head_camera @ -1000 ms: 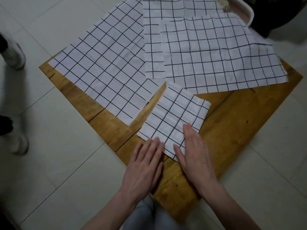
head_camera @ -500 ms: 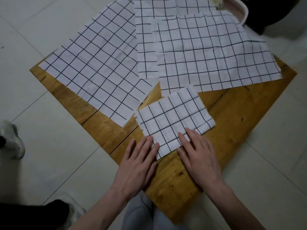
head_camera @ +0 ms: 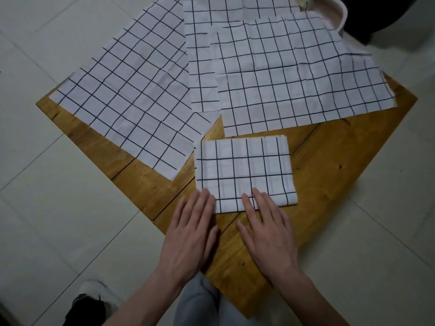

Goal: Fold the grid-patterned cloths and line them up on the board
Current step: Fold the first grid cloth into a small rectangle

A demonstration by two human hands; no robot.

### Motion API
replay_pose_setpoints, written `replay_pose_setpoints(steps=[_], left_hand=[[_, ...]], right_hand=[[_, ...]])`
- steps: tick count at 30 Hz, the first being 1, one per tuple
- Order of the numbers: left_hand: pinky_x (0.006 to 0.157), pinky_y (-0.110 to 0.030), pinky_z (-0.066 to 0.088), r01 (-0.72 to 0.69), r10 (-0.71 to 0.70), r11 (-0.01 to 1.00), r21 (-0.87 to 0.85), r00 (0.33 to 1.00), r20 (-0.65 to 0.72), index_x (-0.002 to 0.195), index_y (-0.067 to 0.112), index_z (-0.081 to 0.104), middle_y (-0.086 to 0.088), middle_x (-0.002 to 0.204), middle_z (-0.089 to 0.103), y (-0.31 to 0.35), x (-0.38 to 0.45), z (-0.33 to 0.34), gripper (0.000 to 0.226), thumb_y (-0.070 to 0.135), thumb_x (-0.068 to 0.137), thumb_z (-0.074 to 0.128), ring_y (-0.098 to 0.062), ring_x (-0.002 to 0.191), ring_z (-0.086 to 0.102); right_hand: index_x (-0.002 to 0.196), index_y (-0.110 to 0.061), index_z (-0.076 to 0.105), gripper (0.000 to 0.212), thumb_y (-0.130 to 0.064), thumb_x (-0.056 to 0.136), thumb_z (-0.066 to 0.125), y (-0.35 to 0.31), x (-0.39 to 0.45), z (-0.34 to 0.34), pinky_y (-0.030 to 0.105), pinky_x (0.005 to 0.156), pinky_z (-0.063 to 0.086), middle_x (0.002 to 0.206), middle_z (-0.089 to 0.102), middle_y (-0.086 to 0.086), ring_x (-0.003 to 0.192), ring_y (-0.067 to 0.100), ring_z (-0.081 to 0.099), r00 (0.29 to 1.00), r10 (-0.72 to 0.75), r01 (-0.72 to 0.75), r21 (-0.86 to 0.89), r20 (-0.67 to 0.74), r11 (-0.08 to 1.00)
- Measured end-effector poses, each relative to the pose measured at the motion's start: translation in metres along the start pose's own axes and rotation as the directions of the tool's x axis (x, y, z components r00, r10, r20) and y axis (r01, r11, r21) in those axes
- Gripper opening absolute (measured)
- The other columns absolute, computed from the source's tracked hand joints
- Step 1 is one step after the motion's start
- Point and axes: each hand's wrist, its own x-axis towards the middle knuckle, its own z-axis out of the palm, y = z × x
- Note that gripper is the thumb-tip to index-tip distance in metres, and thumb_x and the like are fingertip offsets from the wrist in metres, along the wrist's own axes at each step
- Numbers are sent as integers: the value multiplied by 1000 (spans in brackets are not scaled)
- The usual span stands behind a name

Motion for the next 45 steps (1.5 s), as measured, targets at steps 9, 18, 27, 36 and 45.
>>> replay_pose_setpoints(steps=[9,18,27,36,45], left_hand=[[125,-45,23,-63,64,998,-4,996,57,164,7,28,-13,173,23,33,-16,14,65,41,109,36,-25,161,19],[125,-49,22,-81,81,997,-1,996,42,165,8,27,-11,173,24,27,-15,17,66,41,109,38,-25,161,20],[126,-46,23,-91,95,994,-66,994,58,166,12,25,-7,174,20,19,-16,16,62,41,111,35,-21,162,14],[128,-43,19,-71,77,995,-76,993,86,167,14,19,-4,175,16,7,-22,14,66,42,111,37,-18,162,12],[128,-46,18,-35,37,999,-33,996,82,167,13,21,-5,175,17,-9,-36,12,64,42,111,32,-19,162,13]], right_hand=[[162,-11,29,57,-40,113,22,-6,-11,5,47,122,28,171,22,7,159,20,17,969,-246,245,67,9,967],[166,-17,15,73,-61,109,26,1,-12,14,50,125,17,174,9,2,160,17,7,960,-251,251,18,126,968],[166,-21,13,71,-59,108,29,26,-21,15,53,126,18,174,8,-2,160,15,8,977,-187,187,10,103,982],[164,-16,25,68,-57,109,23,58,-33,13,54,125,22,172,19,1,159,17,17,996,-80,80,-8,33,997],[161,-11,32,64,-47,108,31,66,-39,14,52,127,17,169,29,3,157,18,26,994,63,-57,70,-93,996]])
